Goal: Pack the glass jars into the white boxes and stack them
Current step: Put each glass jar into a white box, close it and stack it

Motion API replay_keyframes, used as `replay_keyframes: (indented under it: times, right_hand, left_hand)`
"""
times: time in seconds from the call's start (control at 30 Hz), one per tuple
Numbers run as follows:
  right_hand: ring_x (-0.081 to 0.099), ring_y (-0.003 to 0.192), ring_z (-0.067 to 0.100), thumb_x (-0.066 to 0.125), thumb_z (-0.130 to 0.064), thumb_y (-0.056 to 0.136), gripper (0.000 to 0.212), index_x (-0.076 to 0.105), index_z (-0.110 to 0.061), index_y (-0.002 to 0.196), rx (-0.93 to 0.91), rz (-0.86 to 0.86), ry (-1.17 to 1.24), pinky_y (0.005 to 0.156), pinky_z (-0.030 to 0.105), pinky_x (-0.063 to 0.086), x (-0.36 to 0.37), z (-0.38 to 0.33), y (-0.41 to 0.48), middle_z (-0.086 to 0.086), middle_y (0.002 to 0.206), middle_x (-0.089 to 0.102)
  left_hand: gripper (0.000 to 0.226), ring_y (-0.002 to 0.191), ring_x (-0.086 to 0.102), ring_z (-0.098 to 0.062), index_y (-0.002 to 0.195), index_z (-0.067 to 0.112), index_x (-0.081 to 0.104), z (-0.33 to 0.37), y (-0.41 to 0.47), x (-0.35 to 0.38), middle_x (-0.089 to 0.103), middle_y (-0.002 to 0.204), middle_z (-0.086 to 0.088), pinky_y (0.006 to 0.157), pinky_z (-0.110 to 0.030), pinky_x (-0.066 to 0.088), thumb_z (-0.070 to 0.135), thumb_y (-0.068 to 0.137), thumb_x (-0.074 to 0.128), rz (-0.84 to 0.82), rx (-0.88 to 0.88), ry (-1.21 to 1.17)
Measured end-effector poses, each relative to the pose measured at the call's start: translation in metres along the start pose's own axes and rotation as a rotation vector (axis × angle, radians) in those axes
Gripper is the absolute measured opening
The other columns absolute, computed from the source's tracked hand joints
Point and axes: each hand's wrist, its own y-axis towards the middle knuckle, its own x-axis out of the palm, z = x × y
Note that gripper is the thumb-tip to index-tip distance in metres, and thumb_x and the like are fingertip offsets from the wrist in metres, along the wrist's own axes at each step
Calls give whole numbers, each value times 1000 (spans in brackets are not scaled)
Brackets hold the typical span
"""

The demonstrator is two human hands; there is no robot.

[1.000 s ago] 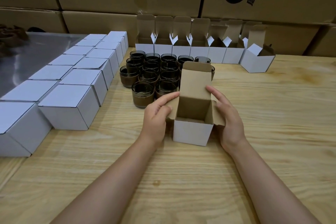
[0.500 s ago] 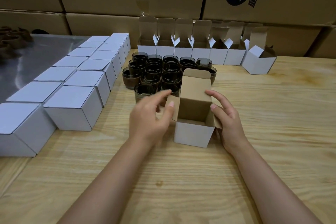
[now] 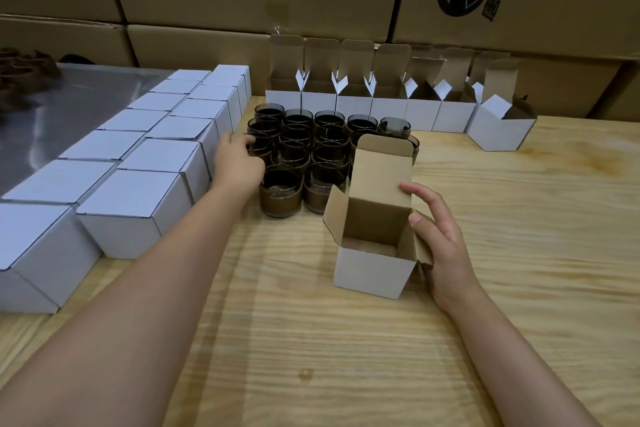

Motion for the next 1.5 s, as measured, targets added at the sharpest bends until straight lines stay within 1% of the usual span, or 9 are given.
replay_keyframes:
  times: [0.1, 0.17, 0.47, 0.7, 0.83, 1.0, 1.27, 1.43, 1.5]
  right_hand:
    - [66, 79, 12, 48, -22, 85, 35, 61, -39, 112, 5, -1, 20, 62, 22, 52, 0, -1, -1, -2, 91, 71]
    - [66, 80, 12, 48, -21, 85, 35, 61, -37, 113, 4, 4, 26, 63, 22, 52, 0, -1, -1, -5, 93, 71]
    - [66, 81, 11, 47, -20, 85, 36, 61, -35, 115, 20, 18, 62, 63, 22, 52, 1, -1, 0, -8, 97, 71]
    - [66, 78, 13, 47, -21, 85, 35, 60, -34, 116, 31, 21, 71, 61, 23, 52, 1, 0, 0, -5, 92, 71]
    - [67, 82, 12, 47, -21, 86, 35, 60, -33, 117, 28, 22, 71, 62, 23, 53, 1, 0, 0, -10, 97, 71]
    - [65, 93, 18, 49, -22, 85, 35, 63, -36, 114, 37, 32, 86, 68, 28, 54, 1, 1, 1, -3, 113, 65]
    - [67, 90, 20, 48, -21, 85, 35, 65, -45, 105, 30, 41, 94, 66, 25, 53, 3, -1, 3, 7, 109, 67]
    - [67, 89, 15, 39, -5, 96, 39, 60, -29, 117, -5, 24, 58, 68, 22, 52, 1, 2, 3, -4, 103, 69]
    - [67, 83, 14, 37, -2, 96, 39, 58, -26, 120, -3, 28, 53, 65, 21, 51, 1, 2, 3, -1, 96, 69]
  left_hand:
    - [33, 77, 54, -12, 120, 15, 57, -5, 6, 1, 57, 113, -3, 61, -24, 38, 6, 89, 54, 14, -102, -66]
    - [24, 67, 46, -7, 111, 18, 57, -8, 7, -1, 54, 94, 1, 54, -23, 34, 9, 89, 58, 40, -116, -24]
    - [11, 94, 58, -25, 91, 17, 59, 3, 0, -10, 63, 104, -8, 79, -34, 47, 21, 88, 69, 91, 16, 149]
    - [15, 95, 45, -13, 98, 13, 54, 51, -27, -29, 47, 118, -2, 77, -22, 31, 24, 92, 62, 233, 364, 74]
    - [15, 96, 44, -6, 84, 20, 55, 89, -57, -36, 41, 110, 7, 70, -5, 33, 23, 86, 69, 58, 541, -42]
    - [26, 80, 56, -4, 68, 26, 52, 113, -91, -39, 57, 83, 12, 61, -13, 42, 22, 83, 72, -392, 511, -227]
    - [33, 45, 48, 9, 56, 23, 56, 100, -105, -20, 49, 42, 21, 43, -5, 34, 38, 71, 81, -660, 465, -12]
    - [38, 72, 60, -5, 60, 11, 64, 89, -110, -12, 66, 76, 0, 62, -23, 50, 42, 61, 87, -665, 479, 167]
    - [40, 84, 57, -8, 62, 13, 66, 87, -115, -8, 66, 88, -4, 75, -30, 42, 47, 59, 86, -621, 546, 274]
